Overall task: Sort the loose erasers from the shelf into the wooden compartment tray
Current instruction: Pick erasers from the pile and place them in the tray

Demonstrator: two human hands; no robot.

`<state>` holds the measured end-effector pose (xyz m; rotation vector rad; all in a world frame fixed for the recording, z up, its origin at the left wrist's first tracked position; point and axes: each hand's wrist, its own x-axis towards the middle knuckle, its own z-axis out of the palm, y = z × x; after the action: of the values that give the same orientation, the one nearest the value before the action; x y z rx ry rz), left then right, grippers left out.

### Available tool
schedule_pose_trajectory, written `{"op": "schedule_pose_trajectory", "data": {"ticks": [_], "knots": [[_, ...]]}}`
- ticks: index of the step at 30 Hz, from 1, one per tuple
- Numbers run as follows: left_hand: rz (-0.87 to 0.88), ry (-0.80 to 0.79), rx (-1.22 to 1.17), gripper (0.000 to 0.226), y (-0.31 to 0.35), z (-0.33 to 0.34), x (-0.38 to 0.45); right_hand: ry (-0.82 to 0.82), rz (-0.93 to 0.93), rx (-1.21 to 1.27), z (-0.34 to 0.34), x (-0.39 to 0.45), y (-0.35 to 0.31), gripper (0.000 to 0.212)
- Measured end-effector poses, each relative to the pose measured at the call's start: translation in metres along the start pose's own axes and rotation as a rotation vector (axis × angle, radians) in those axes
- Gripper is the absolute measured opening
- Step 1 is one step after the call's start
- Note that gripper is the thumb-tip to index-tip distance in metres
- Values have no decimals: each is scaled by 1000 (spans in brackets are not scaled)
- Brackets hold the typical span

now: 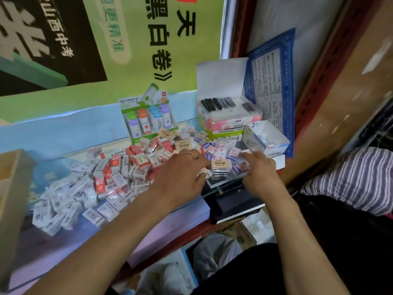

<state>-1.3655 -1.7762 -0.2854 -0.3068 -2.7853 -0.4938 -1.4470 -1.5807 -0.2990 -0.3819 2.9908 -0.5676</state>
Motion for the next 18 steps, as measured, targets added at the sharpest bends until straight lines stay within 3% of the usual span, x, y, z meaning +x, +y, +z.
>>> {"op": "schedule_pose_trajectory", "data": {"ticks": [3,7,18], "knots": [[-2,-57,46,34,11,16,22,-34,-23,-34,2,-2,3,67],[18,-144,174,46,22,40,40,52,-61,45,3,-4,8,53],[-61,-50,83,33,3,32,29,55,-164,166,4,-8,27,34]]}}
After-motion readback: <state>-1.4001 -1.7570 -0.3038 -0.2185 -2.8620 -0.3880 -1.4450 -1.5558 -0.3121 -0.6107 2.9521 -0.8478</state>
